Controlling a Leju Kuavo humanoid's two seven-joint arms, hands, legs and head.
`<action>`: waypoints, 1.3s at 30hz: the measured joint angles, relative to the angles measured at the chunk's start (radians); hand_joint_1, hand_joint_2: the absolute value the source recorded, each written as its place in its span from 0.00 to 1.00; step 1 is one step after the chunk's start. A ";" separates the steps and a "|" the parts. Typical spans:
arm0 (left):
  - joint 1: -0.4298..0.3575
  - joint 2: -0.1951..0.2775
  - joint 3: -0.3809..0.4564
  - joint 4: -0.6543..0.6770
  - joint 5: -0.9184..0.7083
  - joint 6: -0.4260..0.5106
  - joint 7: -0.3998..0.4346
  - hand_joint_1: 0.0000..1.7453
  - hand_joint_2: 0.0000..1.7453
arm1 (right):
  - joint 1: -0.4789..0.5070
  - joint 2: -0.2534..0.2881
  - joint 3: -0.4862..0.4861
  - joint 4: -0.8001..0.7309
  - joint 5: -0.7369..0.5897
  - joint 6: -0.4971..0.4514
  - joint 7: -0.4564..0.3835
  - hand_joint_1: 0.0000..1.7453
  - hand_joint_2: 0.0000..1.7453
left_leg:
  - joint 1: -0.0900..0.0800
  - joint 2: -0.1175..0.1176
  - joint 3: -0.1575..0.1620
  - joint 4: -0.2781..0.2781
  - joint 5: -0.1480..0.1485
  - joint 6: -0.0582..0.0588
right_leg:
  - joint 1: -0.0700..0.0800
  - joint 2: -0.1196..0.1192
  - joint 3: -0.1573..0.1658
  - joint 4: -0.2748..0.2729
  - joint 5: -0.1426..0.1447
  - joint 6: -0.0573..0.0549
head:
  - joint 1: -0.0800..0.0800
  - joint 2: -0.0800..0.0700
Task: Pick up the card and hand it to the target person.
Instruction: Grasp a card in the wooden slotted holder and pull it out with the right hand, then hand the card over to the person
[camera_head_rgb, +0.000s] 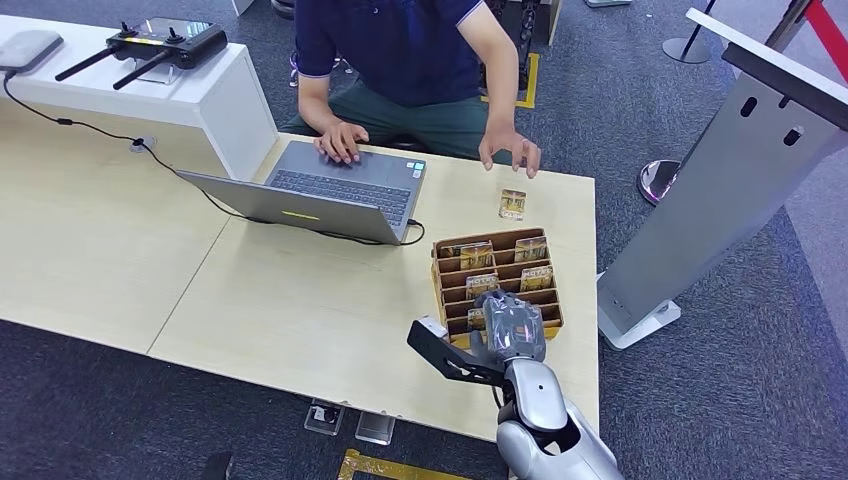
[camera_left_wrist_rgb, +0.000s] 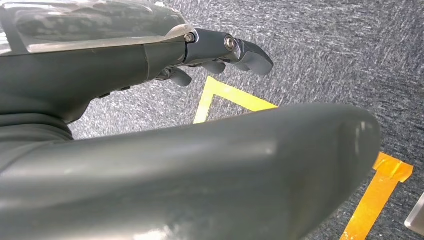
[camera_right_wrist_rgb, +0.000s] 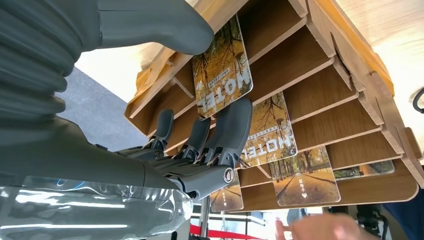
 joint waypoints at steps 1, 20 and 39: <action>0.000 0.000 0.000 0.000 0.000 0.000 0.000 0.00 0.00 | 0.000 0.000 0.000 0.000 0.000 0.000 0.000 0.62 1.00 | 0.000 0.000 0.000 0.000 0.000 0.000 | 0.000 0.000 0.000 0.000 0.000 0.000 | 0.000 0.000; 0.000 0.000 0.000 0.000 0.000 0.000 0.000 0.00 0.75 | 0.000 0.000 0.000 0.000 -0.001 -0.002 0.000 0.66 1.00 | 0.000 0.000 0.000 0.000 0.000 0.000 | 0.000 0.000 0.000 0.000 0.000 0.000 | 0.000 0.000; 0.000 0.000 -0.002 0.000 0.001 -0.001 -0.029 0.00 1.00 | -0.013 0.000 0.000 -0.003 -0.008 -0.031 -0.026 1.00 1.00 | 0.000 0.000 0.000 0.000 0.000 0.000 | 0.000 0.000 0.000 0.000 0.000 0.000 | 0.000 0.000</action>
